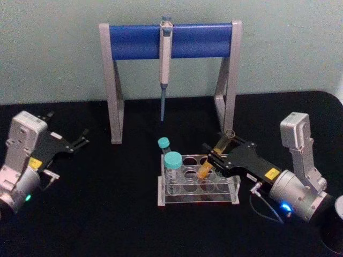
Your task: Pick up the test tube from the test tube rack, shake it, then place it back into the test tube rack.
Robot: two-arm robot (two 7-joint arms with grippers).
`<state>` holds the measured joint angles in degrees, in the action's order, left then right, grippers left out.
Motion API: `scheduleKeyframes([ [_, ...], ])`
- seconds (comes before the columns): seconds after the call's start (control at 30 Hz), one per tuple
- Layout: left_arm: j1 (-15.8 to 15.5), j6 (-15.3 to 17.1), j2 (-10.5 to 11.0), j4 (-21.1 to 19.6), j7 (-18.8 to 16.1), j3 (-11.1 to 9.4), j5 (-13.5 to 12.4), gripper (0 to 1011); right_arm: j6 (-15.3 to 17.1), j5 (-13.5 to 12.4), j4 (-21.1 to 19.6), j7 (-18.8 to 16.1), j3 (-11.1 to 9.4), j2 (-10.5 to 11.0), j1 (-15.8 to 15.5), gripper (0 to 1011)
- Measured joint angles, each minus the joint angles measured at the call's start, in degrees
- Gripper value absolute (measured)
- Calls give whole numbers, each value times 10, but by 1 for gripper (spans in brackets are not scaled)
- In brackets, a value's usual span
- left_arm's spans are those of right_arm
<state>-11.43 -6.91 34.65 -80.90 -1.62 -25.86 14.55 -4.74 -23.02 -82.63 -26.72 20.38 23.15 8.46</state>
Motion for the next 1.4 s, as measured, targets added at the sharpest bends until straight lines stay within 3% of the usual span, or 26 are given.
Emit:
scheduleKeyframes([
  [0.37, 0, 0, 0, 0, 0, 0, 0, 1001, 0, -1, 0, 0, 0, 0, 0, 237],
  [1.4, 0, 0, 0, 0, 0, 0, 0, 1001, 0, 17, -21, -9, 11, 11, 2, 230],
])
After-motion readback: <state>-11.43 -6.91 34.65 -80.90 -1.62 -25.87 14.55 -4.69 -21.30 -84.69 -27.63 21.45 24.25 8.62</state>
